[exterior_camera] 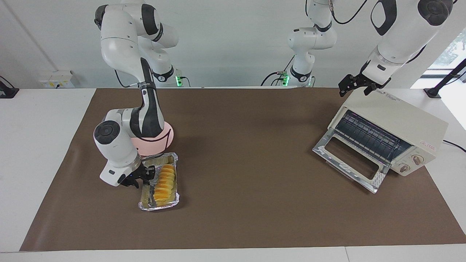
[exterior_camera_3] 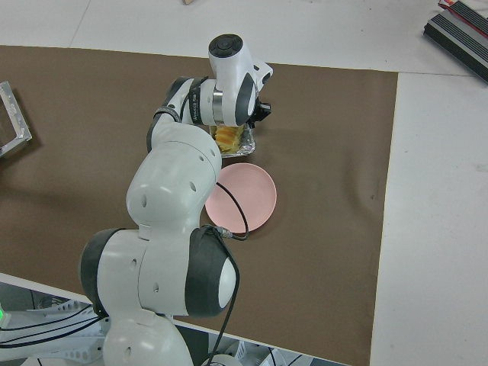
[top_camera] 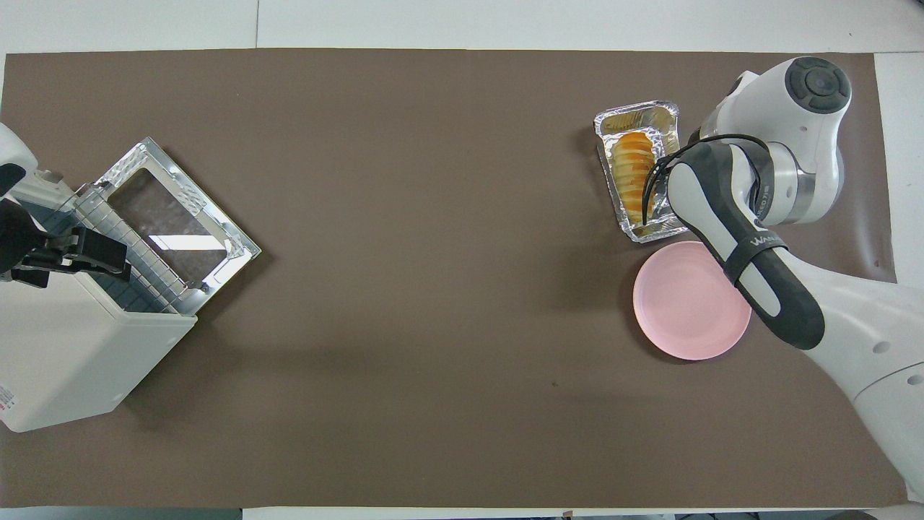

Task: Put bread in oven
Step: 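Grasp the rim of the foil tray with the right gripper, then slide the foil tray across the table toward the oven with the right gripper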

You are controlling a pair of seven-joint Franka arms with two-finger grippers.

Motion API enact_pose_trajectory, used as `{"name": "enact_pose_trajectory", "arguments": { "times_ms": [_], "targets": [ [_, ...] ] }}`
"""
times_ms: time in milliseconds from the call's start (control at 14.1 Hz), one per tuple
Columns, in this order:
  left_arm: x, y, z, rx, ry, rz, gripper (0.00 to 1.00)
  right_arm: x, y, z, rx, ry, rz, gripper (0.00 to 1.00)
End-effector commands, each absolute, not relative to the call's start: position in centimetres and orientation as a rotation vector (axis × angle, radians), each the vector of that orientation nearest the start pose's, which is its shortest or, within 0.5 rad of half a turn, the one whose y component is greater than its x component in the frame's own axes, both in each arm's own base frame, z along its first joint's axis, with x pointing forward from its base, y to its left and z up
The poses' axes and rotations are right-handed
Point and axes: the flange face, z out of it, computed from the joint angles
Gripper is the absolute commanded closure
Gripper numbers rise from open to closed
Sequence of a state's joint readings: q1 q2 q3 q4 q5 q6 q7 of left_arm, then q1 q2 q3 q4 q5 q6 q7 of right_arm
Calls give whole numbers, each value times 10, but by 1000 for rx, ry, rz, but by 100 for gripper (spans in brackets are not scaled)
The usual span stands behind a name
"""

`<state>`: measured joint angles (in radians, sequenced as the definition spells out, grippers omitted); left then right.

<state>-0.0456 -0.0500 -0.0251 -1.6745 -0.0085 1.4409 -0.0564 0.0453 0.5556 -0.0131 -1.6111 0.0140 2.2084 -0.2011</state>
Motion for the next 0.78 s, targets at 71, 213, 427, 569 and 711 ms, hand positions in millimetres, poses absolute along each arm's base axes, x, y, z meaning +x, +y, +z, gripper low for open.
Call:
{"name": "enact_pose_trajectory", "arguments": {
  "times_ms": [71, 213, 427, 569, 711],
  "targets": [
    [517, -35, 598, -3121, 24, 259, 0, 686, 22, 315, -3111, -323, -40, 100],
    [517, -35, 598, -3121, 24, 259, 0, 689, 29, 333, -3103, -324, 12, 100],
    [517, -36, 598, -3120, 26, 259, 0, 684, 67, 387, -3102, -168, 137, 100],
    [517, -36, 598, -3120, 26, 259, 0, 674, 113, 419, -3092, -78, 217, 100],
    [517, -35, 598, -3121, 24, 259, 0, 665, 159, 448, -3055, 45, 249, 100]
  ]
}}
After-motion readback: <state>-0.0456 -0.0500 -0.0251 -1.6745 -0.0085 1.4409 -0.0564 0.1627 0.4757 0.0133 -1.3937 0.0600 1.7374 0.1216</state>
